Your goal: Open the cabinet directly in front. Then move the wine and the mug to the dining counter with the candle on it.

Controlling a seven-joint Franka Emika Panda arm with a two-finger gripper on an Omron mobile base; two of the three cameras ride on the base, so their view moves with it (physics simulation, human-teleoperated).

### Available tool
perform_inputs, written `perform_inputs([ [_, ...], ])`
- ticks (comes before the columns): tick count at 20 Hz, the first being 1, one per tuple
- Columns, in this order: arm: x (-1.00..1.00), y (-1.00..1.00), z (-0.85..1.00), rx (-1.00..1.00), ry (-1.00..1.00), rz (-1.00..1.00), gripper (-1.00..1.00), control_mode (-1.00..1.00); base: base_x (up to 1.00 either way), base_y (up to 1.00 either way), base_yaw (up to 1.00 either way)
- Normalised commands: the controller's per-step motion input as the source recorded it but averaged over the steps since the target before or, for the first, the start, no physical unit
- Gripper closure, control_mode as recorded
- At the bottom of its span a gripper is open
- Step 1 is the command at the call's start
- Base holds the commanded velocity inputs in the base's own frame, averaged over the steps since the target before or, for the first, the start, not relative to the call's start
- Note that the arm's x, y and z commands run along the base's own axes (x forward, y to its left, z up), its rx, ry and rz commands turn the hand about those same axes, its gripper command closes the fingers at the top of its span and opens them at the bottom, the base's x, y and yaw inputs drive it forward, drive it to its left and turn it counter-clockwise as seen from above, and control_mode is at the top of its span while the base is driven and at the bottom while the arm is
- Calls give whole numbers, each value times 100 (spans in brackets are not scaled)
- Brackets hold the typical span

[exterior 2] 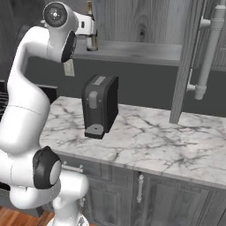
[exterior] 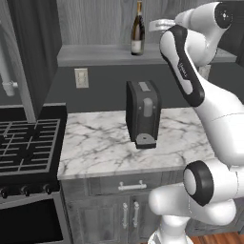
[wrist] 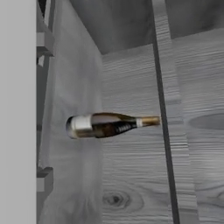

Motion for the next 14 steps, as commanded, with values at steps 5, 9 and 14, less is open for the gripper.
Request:
perform_inputs([
  [5, 30, 14, 0, -1, 0, -13, -100, -100, 0, 0, 0],
  [9, 40, 0, 0, 0, 0, 0, -100, -100, 0, 0, 0],
  [14, 44, 0, 0, 0, 0, 0, -100, -100, 0, 0, 0],
])
